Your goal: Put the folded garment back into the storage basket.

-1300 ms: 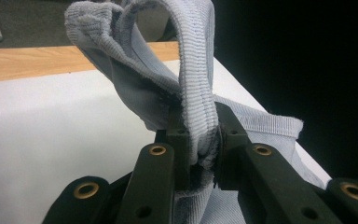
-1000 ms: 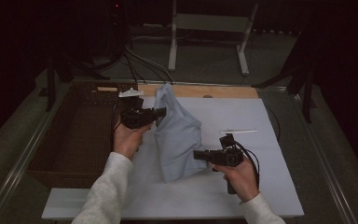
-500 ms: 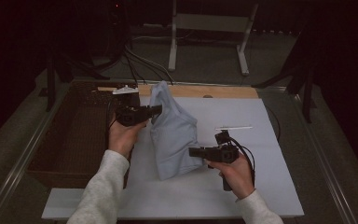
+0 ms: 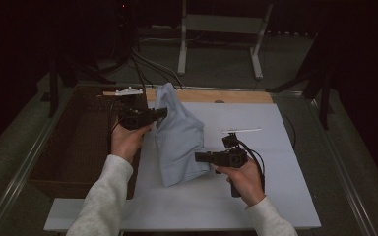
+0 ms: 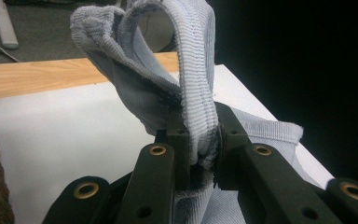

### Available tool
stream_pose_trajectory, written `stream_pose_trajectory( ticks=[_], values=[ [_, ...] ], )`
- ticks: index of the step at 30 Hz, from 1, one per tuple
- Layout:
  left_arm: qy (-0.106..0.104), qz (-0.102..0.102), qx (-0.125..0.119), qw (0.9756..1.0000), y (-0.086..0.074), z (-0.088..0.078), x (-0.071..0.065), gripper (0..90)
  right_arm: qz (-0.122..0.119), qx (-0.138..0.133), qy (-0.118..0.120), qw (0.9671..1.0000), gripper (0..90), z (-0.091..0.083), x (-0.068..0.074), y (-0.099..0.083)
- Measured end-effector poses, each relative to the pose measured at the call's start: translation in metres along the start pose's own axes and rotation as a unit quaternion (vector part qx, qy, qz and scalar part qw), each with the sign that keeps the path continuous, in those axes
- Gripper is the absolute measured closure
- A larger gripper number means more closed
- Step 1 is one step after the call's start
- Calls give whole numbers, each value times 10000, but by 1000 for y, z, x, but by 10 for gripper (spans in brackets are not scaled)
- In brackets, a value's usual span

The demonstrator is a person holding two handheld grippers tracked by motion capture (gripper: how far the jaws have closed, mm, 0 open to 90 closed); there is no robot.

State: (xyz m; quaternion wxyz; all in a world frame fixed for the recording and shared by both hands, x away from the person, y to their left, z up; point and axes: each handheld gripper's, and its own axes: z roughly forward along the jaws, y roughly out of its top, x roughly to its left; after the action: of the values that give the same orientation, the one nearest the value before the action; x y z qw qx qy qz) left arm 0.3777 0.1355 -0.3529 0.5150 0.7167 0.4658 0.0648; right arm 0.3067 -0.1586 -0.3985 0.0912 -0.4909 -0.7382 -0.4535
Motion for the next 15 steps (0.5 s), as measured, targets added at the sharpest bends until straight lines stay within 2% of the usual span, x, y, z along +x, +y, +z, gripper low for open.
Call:
stream_pose_trajectory(
  ticks=[7, 12, 15],
  values=[
    [43, 11, -18, 10000, 2, -3, 3, 801, -20, -1, 86, 10000, 778, 3, 6, 3],
    [-26, -55, -142, 9999, 5, -8, 7, 801, -20, -32, 145, 9999, 777, 5, 9, 4],
    [-6, -45, -120, 9999, 5, -8, 8, 801, -47, -32, 165, 9998, 778, 6, 12, 6]
  ],
)
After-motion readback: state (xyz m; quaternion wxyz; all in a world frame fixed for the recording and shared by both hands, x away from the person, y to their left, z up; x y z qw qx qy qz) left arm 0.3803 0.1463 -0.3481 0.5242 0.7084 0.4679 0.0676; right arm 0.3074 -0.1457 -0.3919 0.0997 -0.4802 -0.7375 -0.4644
